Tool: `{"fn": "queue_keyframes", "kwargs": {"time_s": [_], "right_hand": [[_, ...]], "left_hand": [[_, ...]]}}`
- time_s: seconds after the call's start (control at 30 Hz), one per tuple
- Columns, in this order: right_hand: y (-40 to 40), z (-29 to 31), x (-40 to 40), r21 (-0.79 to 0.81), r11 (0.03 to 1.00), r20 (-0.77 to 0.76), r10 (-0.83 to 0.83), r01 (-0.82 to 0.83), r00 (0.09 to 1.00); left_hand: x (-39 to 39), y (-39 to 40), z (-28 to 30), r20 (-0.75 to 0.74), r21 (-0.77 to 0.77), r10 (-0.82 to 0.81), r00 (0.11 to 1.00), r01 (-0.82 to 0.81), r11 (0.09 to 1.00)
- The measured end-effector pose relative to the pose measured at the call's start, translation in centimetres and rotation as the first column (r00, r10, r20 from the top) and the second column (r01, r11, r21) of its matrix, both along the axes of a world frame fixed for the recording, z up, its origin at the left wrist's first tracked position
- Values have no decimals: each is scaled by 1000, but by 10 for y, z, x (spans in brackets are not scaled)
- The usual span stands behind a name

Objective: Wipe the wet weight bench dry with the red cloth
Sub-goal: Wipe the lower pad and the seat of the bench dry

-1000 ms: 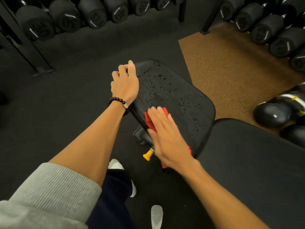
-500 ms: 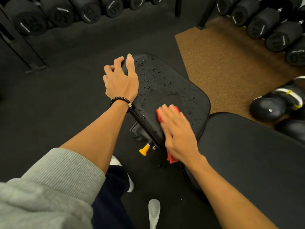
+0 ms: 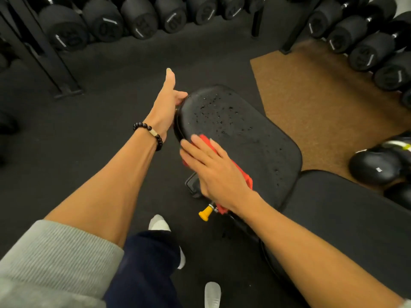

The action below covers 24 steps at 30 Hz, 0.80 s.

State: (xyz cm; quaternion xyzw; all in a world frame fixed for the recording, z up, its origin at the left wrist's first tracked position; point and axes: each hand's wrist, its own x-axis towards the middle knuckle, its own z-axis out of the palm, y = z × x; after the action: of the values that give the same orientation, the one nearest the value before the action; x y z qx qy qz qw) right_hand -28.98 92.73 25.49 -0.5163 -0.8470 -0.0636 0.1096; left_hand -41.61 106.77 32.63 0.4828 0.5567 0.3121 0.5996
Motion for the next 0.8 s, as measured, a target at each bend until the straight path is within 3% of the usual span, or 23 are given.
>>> {"fn": "queue_keyframes", "kwargs": {"time_s": [0.1, 0.2, 0.33, 0.43, 0.5, 0.8], "right_hand": [[70, 22, -34, -4, 994, -77, -110, 110, 991], [105, 35, -42, -74, 959, -221, -283, 274, 933], [52, 26, -41, -62, 954, -236, -301, 294, 924], [-19, 9, -28, -105, 967, -93, -241, 231, 966], [-31, -1, -20, -105, 977, -21, -191, 187, 981], [116, 40, -49, -129, 938, -169, -342, 323, 925]], "left_hand": [[-15, 14, 11, -29, 31, 190, 981, -189, 982], [-26, 20, 4, -93, 211, 377, 922, -352, 912], [-32, 11, -10, -76, 195, 335, 939, -315, 929], [-25, 9, -19, -70, 81, 240, 968, -234, 969], [-22, 12, -23, -67, 58, 285, 956, -281, 958], [-23, 17, -14, -48, 173, 369, 928, -356, 918]]}}
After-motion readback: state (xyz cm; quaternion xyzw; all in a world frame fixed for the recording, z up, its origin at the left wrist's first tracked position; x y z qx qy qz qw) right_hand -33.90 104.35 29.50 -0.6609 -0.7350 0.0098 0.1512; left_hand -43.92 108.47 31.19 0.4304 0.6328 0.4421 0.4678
